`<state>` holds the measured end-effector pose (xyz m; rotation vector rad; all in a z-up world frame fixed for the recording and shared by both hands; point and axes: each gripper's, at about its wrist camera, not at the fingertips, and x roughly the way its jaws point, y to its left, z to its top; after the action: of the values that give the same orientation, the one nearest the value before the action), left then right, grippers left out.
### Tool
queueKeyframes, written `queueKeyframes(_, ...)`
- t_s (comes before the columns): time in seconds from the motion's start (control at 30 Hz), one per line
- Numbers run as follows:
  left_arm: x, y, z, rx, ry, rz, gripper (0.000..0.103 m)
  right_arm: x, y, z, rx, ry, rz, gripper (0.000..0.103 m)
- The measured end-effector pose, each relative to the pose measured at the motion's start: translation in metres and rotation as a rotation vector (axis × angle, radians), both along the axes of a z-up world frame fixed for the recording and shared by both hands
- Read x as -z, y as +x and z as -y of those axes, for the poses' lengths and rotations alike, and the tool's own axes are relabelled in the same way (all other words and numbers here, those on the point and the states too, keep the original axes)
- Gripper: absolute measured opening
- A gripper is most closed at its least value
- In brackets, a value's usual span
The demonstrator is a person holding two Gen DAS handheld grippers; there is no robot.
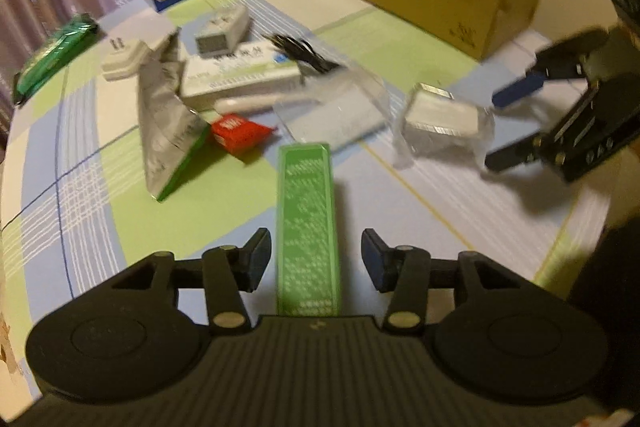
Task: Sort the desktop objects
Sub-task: 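Lift the green box with the left gripper while the right gripper lifts the clear tray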
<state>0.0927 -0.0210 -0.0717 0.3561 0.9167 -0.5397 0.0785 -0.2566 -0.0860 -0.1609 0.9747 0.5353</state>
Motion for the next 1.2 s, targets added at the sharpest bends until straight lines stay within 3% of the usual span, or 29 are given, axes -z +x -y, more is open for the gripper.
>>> queueKeyframes(0.1, -0.003, 0.005, -0.007, -0.048, -0.048, 0.004, 0.044, 0.003, 0.005, -0.005, 0.008, 0.003, 0.009, 0.075)
queueKeyframes(0.3, 0.006, 0.015, -0.011, -0.09, -0.068, -0.038, 0.041, 0.01, 0.012, -0.014, 0.036, 0.018, 0.015, 0.075)
queueKeyframes(0.47, 0.011, 0.016, -0.009, -0.096, -0.072, -0.058, 0.031, 0.01, 0.017, -0.019, 0.059, 0.044, 0.007, 0.075)
queueKeyframes(0.67, 0.016, 0.014, -0.005, -0.099, -0.051, -0.066, 0.031, 0.008, 0.023, -0.026, 0.078, 0.044, 0.009, 0.075)
queueKeyframes(0.9, 0.015, 0.018, -0.006, -0.127, -0.078, -0.064, 0.031, 0.014, 0.032, -0.027, 0.111, 0.042, 0.001, 0.074)
queueKeyframes(0.93, 0.014, 0.018, -0.006, -0.13, -0.081, -0.062, 0.031, 0.014, 0.032, -0.028, 0.105, 0.031, 0.008, 0.073)
queueKeyframes(1.03, 0.013, 0.019, -0.005, -0.137, -0.089, -0.059, 0.031, 0.014, 0.031, -0.029, 0.102, 0.012, 0.032, 0.056)
queueKeyframes(1.2, 0.013, 0.02, -0.004, -0.132, -0.089, -0.057, 0.029, 0.014, 0.03, -0.029, 0.087, -0.005, 0.046, 0.054)
